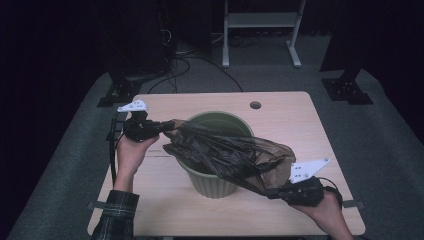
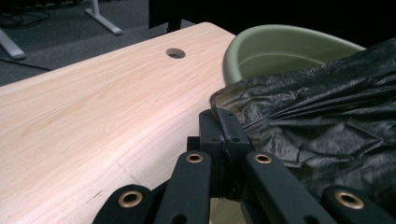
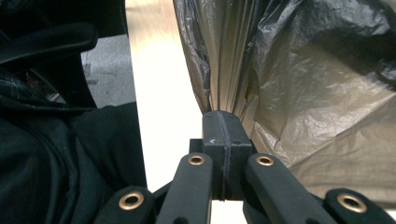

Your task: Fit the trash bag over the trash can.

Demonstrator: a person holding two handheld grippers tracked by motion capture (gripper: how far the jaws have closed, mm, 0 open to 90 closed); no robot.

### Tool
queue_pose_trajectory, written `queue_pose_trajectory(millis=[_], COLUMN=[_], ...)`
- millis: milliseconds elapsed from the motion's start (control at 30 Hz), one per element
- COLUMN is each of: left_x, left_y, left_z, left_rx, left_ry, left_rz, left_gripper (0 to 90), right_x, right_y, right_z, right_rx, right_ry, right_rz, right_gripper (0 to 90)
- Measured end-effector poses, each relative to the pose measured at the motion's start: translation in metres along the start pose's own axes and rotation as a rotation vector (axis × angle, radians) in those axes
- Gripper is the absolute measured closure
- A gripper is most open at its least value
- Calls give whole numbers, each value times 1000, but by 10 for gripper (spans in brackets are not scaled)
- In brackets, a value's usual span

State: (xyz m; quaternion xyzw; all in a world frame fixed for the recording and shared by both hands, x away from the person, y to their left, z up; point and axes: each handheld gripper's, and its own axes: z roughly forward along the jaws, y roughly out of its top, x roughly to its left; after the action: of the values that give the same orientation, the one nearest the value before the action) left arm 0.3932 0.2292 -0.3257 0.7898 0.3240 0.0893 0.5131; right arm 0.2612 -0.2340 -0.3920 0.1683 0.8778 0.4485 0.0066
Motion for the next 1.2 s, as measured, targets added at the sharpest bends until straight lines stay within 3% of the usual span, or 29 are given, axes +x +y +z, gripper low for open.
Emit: queue_pose_trajectory(millis=[400,533,700,900,1033,1200], left_x=[-4,-3,-3,-5,-4,-4], left_y=[-8,-7,-5,-4,-3,-1], left_z=[11,8,3,4,4,4], left_rx=[22,15,3,1,3,2], left_ry=[-24,-13,-9,-11,-11,-12], left_rz=[12,16,20,30,32,33], left_gripper=[898,898,898,898,899,899], right_x=[-2,-1,4,4,-12,-28], right_y=[-15,-9,14,56,85,113], right_z=[37,28,-13,-50,-53,-37], right_rx=[42,13,-110,-245,-271,-252], right_ry=[59,28,10,-96,-172,-178], right_rz=[26,20,-15,-65,-61,-58], right_gripper=[898,746,707,672,647,632])
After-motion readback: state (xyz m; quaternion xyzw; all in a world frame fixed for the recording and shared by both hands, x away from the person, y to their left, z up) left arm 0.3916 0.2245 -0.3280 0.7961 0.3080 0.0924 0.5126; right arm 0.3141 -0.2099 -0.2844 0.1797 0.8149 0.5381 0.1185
